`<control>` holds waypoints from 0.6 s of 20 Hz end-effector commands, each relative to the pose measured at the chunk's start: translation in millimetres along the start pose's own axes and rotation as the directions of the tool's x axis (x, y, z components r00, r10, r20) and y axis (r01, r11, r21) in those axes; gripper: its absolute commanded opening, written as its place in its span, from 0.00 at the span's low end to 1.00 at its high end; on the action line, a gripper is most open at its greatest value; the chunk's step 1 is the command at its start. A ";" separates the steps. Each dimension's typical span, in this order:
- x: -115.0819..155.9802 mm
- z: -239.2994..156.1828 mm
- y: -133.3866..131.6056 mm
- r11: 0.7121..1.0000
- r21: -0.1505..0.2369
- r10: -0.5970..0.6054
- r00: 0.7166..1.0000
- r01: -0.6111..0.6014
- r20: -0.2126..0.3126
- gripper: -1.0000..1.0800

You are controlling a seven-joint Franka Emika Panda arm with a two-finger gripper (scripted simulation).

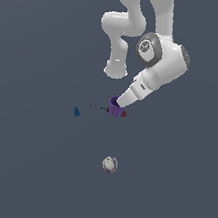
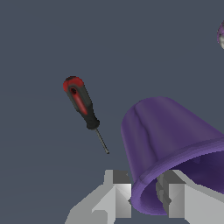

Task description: Pick up a designated object from a clutter of objects.

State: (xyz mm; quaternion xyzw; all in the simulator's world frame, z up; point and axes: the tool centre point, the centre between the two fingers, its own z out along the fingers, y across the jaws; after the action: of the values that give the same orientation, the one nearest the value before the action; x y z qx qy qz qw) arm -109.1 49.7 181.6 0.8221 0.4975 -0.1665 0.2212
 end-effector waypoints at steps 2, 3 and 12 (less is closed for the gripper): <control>-19.1 -34.6 5.2 1.000 0.001 -0.001 1.000 0.001 -0.003 0.00; -24.6 -44.6 6.8 1.000 0.001 -0.001 1.000 0.001 -0.003 0.00; -71.3 -129.0 21.7 1.000 0.001 -0.001 1.000 0.001 -0.003 0.00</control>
State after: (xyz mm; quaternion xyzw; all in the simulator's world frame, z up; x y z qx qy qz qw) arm -114.0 55.6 314.0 0.8222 0.4980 -0.1658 0.2201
